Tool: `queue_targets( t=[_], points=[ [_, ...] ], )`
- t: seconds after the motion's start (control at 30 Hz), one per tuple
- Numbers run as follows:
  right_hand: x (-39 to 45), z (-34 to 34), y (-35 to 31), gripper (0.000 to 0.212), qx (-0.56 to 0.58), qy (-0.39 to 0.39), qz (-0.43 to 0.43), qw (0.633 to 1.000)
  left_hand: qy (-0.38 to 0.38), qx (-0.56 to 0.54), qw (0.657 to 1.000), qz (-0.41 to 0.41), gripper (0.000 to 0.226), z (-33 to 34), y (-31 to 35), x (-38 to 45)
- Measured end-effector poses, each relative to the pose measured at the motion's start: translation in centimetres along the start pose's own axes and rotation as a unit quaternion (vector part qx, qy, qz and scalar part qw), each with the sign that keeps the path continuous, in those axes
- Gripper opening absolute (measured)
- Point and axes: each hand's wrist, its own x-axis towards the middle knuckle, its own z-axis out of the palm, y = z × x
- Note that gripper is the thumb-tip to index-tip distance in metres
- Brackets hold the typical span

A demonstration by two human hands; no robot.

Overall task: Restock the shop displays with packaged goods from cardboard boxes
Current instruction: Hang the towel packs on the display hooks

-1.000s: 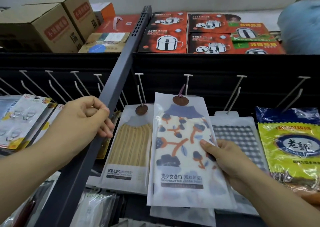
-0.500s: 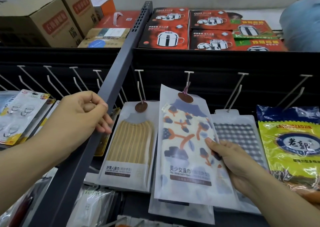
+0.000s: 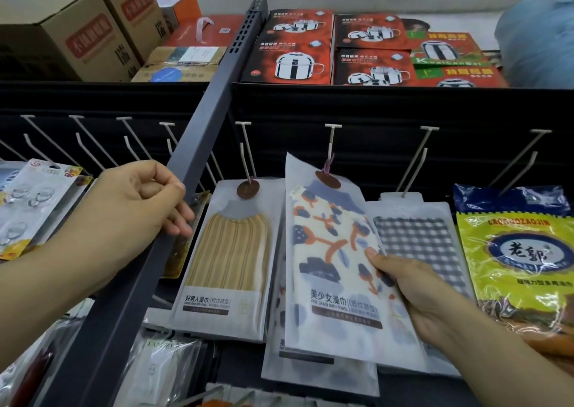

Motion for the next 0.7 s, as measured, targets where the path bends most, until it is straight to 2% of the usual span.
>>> queue_targets(
  t=[0.1, 0.2, 0.37, 0.47, 0.6, 0.7],
  points=[
    [0.3, -0.6, 1.0, 0.022, -0.063, 0.01, 0.015, 0.998, 0.001, -0.003, 1.0, -0.003, 0.019, 0.0, -0.1, 0.0],
    [1.1, -0.9, 2.1, 0.021, -0.167, 0.056, -0.01, 0.984, 0.001, -0.008, 1.0, -0.008, 0.018, 0.0, -0.2, 0.1],
    [2.7, -0.7, 3.5, 0.014, -0.37, 0.147, -0.072, 0.915, 0.009, -0.011, 1.0, 0.0, 0.02, 0.2, -0.3, 0.0],
    [3.7, -0.3, 4.1, 0.022, -0.439, 0.132, -0.048, 0.887, 0.008, -0.016, 1.0, -0.002, 0.021, 0.2, -0.2, 0.0],
    [4.7, -0.2, 4.4, 0.038, -0.544, 0.13, -0.027, 0.829, 0.012, -0.009, 1.0, 0.001, 0.022, 0.1, -0.4, 0.1],
    [4.9, -0.3, 4.7, 0.042, -0.563, 0.135, -0.016, 0.815, 0.011, -0.012, 1.0, 0.007, 0.022, 0.1, -0.6, 0.1]
  ],
)
